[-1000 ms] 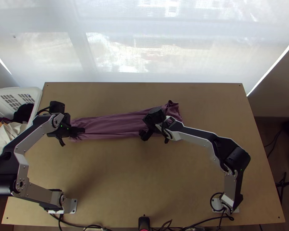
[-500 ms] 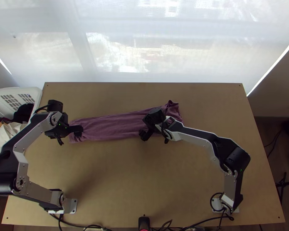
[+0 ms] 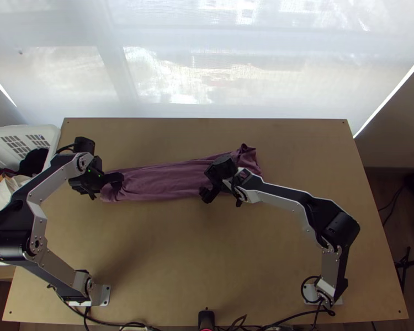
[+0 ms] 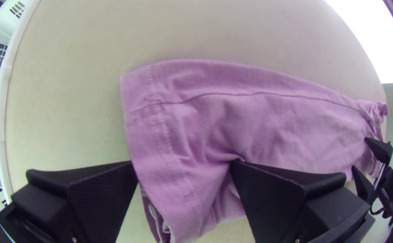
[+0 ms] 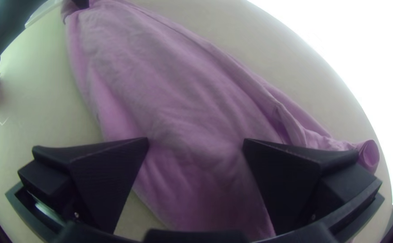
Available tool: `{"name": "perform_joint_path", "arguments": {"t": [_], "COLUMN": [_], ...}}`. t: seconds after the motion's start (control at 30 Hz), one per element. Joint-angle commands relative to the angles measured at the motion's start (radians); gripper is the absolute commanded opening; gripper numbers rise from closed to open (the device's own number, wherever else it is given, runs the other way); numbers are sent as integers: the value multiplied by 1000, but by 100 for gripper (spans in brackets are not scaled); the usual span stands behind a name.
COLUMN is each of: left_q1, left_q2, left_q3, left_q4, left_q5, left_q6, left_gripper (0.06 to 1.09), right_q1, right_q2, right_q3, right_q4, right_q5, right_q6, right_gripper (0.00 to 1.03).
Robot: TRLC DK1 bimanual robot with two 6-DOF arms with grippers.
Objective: Fold the t-shirt
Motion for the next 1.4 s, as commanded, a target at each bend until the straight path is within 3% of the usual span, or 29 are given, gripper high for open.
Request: {"name": "perform_joint_path", "arguments": {"t": [0.0, 0.17, 0.5, 0.93, 1.37], "left_q1": [-22, -33, -37, -154, -349], "left_q2": [37, 44, -6, -128, -48], "left_q3": [23, 23, -14, 138, 322], "left_q4": [-21, -23, 79, 17, -7], "left_q5": [55, 80, 78, 21, -19], "left_q6": [-30, -42, -45, -36, -9], "left_gripper": [97, 80, 10, 10, 10], "right_q1": [5, 5, 7, 16, 22], "right_q2": [-4, -7, -16, -16, -10], "right_q3": [-3, -9, -16, -17, -23], "right_q4": [-1, -1, -3, -3, -3], "right_q5": [-3, -2, 0, 0, 0], "right_q6": [3, 3, 3, 3, 1], "right_gripper": [98, 98, 98, 98, 98]}}
